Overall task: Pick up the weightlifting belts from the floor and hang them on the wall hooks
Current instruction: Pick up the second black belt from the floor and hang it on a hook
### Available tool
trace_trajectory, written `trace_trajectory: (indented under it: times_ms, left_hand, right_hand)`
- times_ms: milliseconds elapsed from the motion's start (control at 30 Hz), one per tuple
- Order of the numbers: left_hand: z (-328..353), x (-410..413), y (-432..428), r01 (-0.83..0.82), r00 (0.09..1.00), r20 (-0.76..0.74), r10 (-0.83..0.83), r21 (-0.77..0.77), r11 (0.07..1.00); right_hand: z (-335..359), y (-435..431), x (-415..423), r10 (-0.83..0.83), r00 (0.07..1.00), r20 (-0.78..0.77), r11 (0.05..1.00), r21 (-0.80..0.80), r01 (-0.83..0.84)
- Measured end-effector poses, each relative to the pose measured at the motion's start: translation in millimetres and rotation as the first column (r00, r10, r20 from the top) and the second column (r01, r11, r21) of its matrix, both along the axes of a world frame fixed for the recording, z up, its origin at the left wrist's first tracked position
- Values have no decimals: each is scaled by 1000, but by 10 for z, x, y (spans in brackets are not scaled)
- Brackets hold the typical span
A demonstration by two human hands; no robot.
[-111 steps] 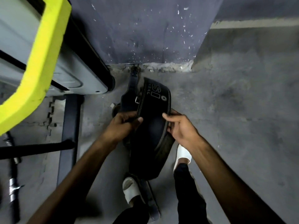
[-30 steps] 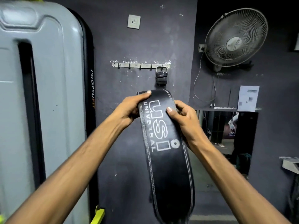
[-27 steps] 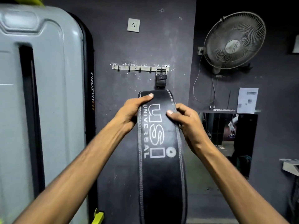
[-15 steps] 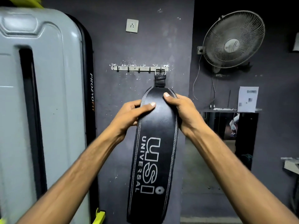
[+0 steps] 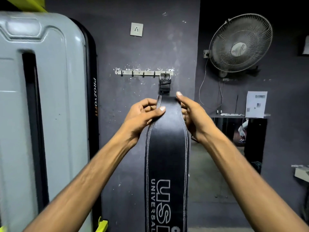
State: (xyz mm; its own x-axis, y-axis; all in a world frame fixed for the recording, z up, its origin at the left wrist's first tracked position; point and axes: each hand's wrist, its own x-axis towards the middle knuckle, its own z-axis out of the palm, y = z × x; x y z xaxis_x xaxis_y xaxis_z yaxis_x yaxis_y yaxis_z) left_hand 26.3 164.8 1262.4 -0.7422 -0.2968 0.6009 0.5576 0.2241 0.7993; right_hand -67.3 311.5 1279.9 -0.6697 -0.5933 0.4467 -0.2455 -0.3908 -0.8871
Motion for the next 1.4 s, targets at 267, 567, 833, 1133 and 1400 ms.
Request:
trace_trajectory:
  times_ms: [267,567,833,1133,1400]
  left_hand:
    - [53,-15,-16,-27,984,177,19,40,999]
    - [88,-56,61,-122,993,1,122,-32,992]
    - [-239,-37,132,-89,987,93,132,-372,924]
    - [-148,-374,39,-294,939,115,323,-214,932]
    - [-453,-848,-29,-688,698,-76,712,-348,637]
  right_hand:
    - [-176,-57,-12,-38,990,-133,999,-15,36]
    - [-205,16,-56,23,990,-140,999,25,-20]
    - [64,-96,-191,-159,984,-86,986,-60,154]
    - [-351,-47,-464,-128,946,-298,988,40,146]
    - [-558,-291,-893,-191,961,-198,978,38,203]
